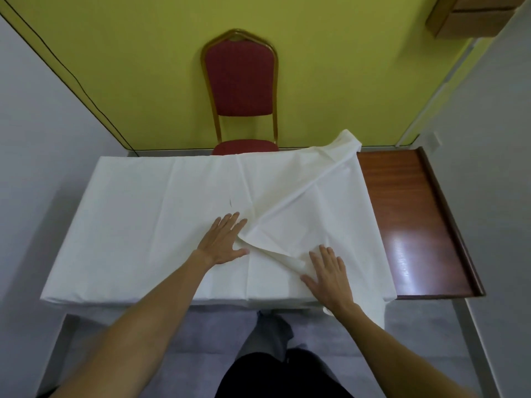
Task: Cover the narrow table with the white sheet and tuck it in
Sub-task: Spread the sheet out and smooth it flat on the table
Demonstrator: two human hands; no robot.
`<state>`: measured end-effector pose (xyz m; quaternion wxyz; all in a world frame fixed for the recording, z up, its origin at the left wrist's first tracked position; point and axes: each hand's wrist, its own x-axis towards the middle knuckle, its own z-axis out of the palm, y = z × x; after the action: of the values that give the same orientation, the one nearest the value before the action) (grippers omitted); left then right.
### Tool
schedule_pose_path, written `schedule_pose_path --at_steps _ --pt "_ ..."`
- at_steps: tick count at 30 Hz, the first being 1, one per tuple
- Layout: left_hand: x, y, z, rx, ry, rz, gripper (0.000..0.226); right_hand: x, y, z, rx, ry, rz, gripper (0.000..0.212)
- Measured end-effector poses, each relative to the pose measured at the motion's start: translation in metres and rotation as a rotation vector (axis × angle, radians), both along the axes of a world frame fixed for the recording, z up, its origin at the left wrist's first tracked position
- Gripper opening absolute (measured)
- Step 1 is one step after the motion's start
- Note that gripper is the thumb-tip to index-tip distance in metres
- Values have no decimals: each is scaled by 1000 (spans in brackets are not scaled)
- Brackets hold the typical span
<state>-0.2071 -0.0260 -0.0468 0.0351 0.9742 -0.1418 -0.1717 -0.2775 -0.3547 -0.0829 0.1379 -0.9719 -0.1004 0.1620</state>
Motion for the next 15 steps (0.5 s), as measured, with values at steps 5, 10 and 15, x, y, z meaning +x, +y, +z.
schedule_pose_path --at_steps 5,10,15 --pt "18 5 -30 -45 -28 -97 61 4 3 -21 25 -207 -67 23" --pt "38 9 -44 -130 -259 -239 36 8 9 -13 14 -312 -183 16" --pt "78 7 -48 -170 -268 -354 32 7 3 -7 -24 -98 -336 43"
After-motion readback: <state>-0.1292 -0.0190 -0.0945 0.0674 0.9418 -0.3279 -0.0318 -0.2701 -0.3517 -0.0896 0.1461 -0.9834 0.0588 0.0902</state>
